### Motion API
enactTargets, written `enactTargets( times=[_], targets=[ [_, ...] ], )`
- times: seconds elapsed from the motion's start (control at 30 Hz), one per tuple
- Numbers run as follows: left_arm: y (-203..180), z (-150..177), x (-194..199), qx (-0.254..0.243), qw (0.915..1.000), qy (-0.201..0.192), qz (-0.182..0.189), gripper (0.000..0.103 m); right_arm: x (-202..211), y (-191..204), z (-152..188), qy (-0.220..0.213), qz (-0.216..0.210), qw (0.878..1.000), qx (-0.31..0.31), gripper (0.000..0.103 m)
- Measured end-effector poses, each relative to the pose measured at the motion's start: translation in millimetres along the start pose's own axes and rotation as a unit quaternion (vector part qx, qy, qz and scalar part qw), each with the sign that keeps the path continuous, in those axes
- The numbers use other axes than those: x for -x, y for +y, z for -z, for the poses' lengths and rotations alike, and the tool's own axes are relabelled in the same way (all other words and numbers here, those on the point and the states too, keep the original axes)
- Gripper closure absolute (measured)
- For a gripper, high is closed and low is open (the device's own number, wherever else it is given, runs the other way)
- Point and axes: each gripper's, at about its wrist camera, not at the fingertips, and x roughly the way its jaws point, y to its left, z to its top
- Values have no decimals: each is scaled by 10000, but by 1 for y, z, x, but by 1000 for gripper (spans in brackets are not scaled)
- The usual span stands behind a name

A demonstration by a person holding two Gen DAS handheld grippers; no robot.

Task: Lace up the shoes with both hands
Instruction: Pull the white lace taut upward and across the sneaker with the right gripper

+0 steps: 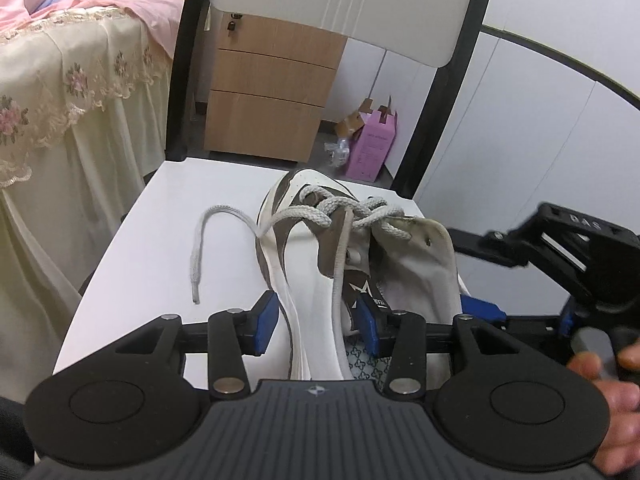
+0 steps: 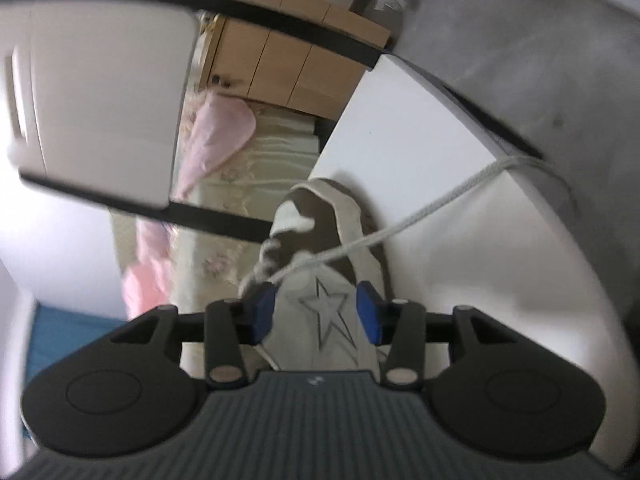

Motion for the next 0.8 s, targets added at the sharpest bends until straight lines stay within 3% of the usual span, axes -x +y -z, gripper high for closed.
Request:
enactTargets(
  times=[0.33,0.37,0.43,0.5,0.6,0.67,0.8],
  targets=[
    [-3,1,1,32,10000,-14,11,54,-5,0,-10,-873,216,9959,-99,55],
    [-2,1,1,41,10000,-12,21,54,-4,0,-11,-999,260,9946,-57,58],
    [-2,2,1,48,10000,-17,38,54,-1,3,-11,-1179,332,9925,41,83],
    [-1,1,1,50,10000,-9,60,54,3,8,-11,-1342,375,9900,200,92],
    [5,0,3,130,9999,-43,48,54,11,24,-7,-1621,393,9838,662,100],
    [10,-1,1,276,9996,5,93,53,16,44,-1,-1839,416,9738,1272,100],
    [16,-3,2,446,9989,2,118,53,22,89,19,-2084,345,9431,2566,100]
  ],
)
